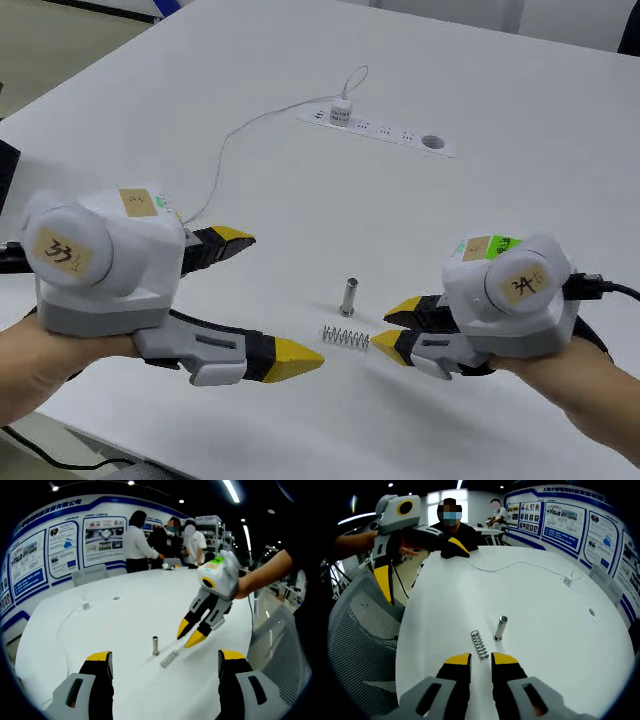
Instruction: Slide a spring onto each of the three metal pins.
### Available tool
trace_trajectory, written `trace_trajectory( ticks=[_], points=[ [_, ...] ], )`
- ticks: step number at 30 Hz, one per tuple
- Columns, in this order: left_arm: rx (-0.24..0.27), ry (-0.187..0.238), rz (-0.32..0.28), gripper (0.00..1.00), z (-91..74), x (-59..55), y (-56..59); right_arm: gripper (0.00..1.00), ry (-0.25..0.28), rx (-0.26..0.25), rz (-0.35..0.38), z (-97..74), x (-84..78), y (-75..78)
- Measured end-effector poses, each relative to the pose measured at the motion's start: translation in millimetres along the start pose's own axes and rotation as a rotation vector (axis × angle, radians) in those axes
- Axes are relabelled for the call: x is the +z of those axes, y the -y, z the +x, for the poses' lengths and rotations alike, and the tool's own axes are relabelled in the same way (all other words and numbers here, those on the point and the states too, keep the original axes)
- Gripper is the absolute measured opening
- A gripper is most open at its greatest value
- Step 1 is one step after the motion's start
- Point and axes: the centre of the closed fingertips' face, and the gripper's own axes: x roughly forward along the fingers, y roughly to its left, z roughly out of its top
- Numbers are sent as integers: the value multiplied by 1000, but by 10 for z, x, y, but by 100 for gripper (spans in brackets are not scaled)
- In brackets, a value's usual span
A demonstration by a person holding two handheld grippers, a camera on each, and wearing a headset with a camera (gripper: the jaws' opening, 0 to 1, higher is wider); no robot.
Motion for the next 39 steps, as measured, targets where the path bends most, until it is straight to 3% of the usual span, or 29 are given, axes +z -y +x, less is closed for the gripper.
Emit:
trace_trajectory(
  ticks=[4,19,25,29,32,39],
  points=[
    [-11,-9,-5,89,40,-53,-27,16,-21,11,-2,118,-44,-44],
    [-22,6,-36,87,124,-127,-100,17,-61,9,2,335,-123,27],
    [-38,-1,-38,87,146,-151,-57,16,-92,41,-4,377,-193,-10],
    [-41,-10,-35,86,154,-170,-32,12,-84,57,21,374,-177,-34],
    [-40,0,-43,86,148,-148,16,11,-86,67,10,360,-177,-56],
    [-31,-27,-11,86,96,-94,121,10,-94,72,0,316,-206,-88]
  ],
)
